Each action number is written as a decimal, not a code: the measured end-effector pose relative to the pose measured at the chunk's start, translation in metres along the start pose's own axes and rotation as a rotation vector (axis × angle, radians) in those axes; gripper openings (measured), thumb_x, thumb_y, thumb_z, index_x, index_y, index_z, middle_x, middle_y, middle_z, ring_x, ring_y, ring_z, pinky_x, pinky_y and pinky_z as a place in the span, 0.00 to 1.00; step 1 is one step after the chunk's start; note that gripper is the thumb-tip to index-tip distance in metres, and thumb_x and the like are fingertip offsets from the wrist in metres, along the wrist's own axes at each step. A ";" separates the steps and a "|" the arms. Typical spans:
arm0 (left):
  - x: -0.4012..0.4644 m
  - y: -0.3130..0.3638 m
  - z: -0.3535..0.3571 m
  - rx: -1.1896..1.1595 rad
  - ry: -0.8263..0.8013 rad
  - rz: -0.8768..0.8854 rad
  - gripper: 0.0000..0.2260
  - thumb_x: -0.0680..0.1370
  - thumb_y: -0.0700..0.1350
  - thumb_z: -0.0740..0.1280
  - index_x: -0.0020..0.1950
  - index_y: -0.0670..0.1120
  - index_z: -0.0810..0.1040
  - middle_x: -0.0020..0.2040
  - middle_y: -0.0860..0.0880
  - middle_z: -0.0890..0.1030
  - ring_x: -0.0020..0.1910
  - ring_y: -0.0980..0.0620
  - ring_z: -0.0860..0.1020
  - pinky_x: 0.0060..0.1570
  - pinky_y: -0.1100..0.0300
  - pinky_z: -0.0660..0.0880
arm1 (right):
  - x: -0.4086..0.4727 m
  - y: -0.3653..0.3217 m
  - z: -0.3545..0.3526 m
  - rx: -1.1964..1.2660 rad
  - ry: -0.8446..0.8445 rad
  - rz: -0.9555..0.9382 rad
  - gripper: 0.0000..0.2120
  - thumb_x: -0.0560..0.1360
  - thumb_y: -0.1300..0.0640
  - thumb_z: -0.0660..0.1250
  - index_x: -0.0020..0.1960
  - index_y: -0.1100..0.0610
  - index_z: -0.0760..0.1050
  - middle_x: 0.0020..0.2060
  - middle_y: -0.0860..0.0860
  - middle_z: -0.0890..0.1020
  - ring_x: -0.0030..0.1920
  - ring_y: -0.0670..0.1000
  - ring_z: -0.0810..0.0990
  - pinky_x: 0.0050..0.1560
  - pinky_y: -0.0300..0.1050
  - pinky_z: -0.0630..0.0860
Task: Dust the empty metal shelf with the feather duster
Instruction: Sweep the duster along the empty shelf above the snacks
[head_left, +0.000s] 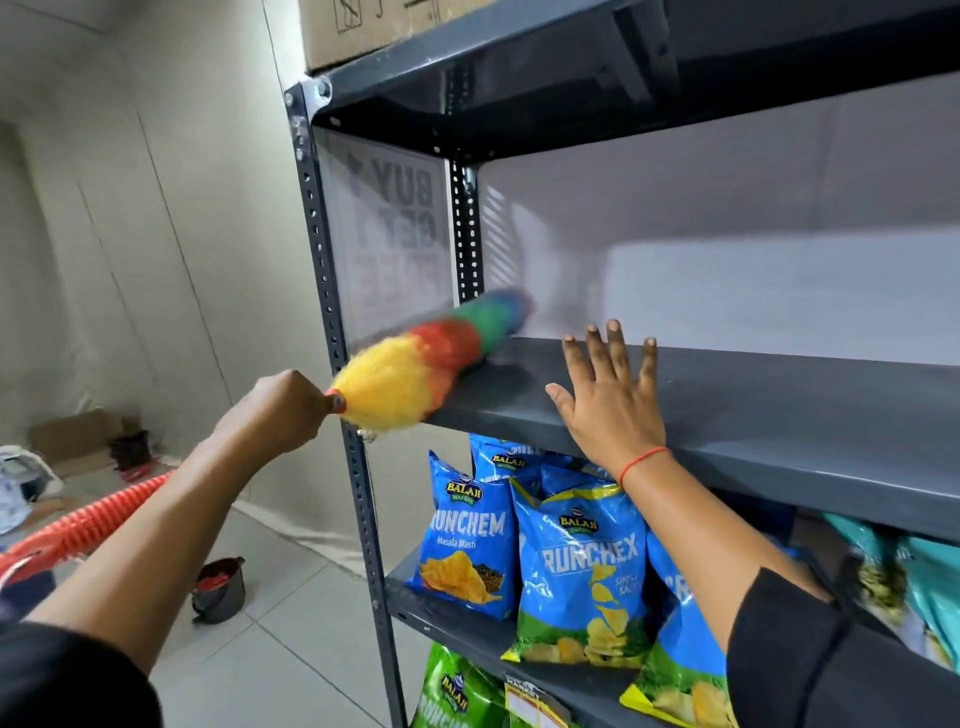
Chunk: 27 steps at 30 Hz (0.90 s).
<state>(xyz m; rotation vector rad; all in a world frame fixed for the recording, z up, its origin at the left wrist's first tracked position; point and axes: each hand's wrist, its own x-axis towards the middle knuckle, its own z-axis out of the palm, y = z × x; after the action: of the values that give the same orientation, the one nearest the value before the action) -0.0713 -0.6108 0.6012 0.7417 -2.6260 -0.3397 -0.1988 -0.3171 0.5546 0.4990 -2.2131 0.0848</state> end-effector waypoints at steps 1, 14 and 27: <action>0.000 -0.003 -0.001 0.033 -0.016 0.003 0.20 0.78 0.52 0.64 0.36 0.36 0.77 0.33 0.42 0.77 0.32 0.46 0.69 0.34 0.57 0.68 | 0.000 0.000 0.000 0.002 -0.005 -0.001 0.29 0.78 0.42 0.51 0.73 0.57 0.51 0.73 0.60 0.59 0.74 0.60 0.48 0.69 0.66 0.38; 0.003 0.021 0.003 0.157 0.114 -0.005 0.18 0.78 0.52 0.62 0.56 0.39 0.78 0.47 0.38 0.80 0.45 0.38 0.79 0.44 0.52 0.75 | -0.001 0.003 -0.004 0.043 -0.027 0.035 0.29 0.78 0.41 0.49 0.73 0.56 0.52 0.73 0.59 0.59 0.74 0.60 0.48 0.70 0.66 0.40; -0.029 0.098 0.018 0.315 0.026 0.488 0.13 0.80 0.52 0.58 0.55 0.50 0.81 0.46 0.47 0.84 0.40 0.48 0.83 0.43 0.55 0.82 | -0.004 0.022 -0.022 0.333 0.252 0.254 0.29 0.77 0.46 0.58 0.73 0.55 0.53 0.73 0.60 0.60 0.74 0.62 0.51 0.69 0.66 0.44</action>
<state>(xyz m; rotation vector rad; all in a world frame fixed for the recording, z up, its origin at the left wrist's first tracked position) -0.1001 -0.5112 0.6087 0.1685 -2.7520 0.2245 -0.1886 -0.2906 0.5676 0.3596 -2.0092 0.6251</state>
